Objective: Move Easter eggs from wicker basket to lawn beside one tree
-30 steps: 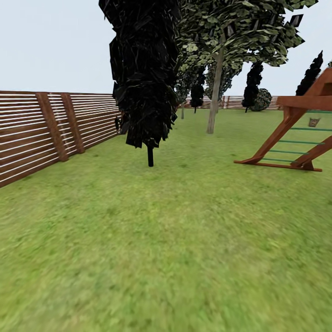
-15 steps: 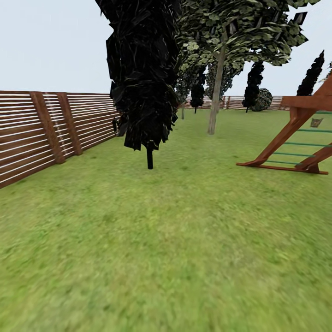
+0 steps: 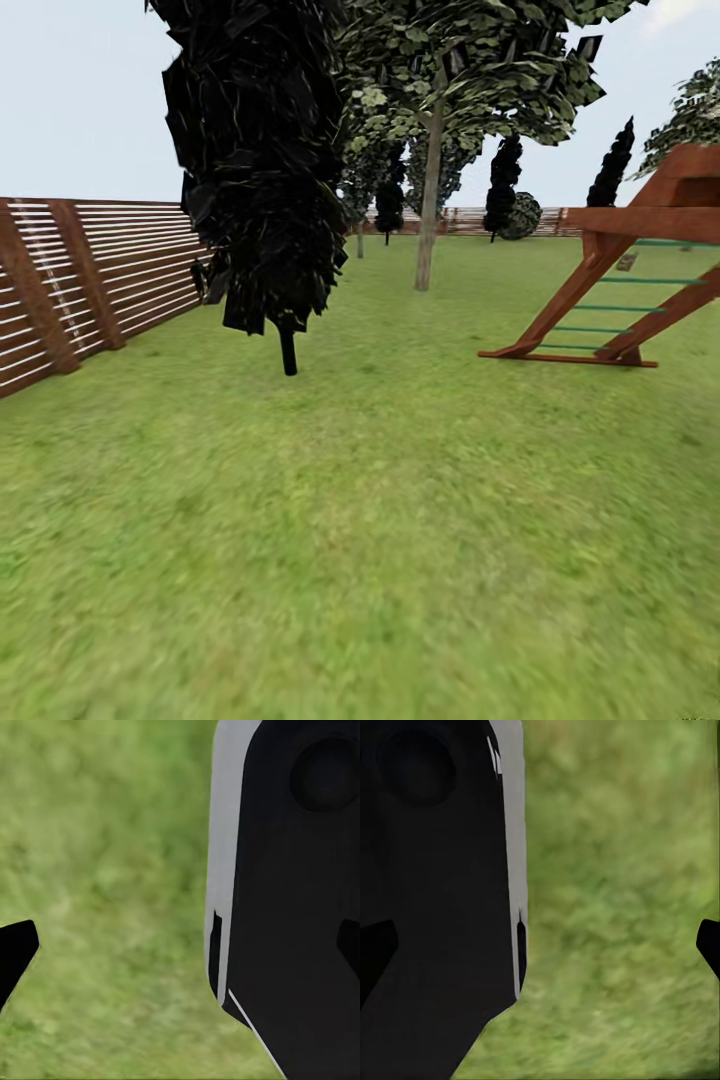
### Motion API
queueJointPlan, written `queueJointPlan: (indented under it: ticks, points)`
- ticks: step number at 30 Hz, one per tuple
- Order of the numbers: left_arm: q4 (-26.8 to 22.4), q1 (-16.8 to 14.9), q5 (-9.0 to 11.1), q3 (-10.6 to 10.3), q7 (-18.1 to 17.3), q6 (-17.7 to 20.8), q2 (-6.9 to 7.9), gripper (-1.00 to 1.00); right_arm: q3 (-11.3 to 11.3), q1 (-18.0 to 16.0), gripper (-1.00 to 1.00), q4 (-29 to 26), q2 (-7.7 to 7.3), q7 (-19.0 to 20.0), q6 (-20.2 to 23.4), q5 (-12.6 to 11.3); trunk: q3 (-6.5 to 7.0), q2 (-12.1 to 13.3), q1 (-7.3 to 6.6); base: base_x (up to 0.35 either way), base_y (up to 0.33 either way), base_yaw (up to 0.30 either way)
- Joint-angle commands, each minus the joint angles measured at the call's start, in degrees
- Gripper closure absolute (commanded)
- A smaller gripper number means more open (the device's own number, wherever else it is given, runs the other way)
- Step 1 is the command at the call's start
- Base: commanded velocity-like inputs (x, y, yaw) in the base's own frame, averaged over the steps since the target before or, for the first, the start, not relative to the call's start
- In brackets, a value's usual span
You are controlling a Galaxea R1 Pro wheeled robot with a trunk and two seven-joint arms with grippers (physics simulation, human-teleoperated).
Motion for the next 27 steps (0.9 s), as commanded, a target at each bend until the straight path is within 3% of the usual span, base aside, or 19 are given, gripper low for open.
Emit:
queueJointPlan:
  ticks: [1,9,27]
  points:
    - [-0.1,0.0,0.0,0.0,0.0,0.1,0.01,-1.0,0.1,-0.1,-1.0,0.1,0.01,-0.1,-0.1,-0.1,-0.05,0.0,0.03,0.335,0.0,-0.289]
    - [-0.1,0.0,0.0,0.0,0.0,0.0,-0.05,-1.0,0.1,-0.1,-1.0,0.0,0.01,-0.1,-0.1,0.0,-0.05,0.0,0.03,0.336,0.0,-0.218]
    - [0.0,0.0,0.0,0.0,0.0,0.1,-0.08,-1.0,0.5,-0.1,-1.0,0.0,0.01,-0.2,-0.1,0.3,-0.05,0.0,0.03,0.336,0.0,-0.008]
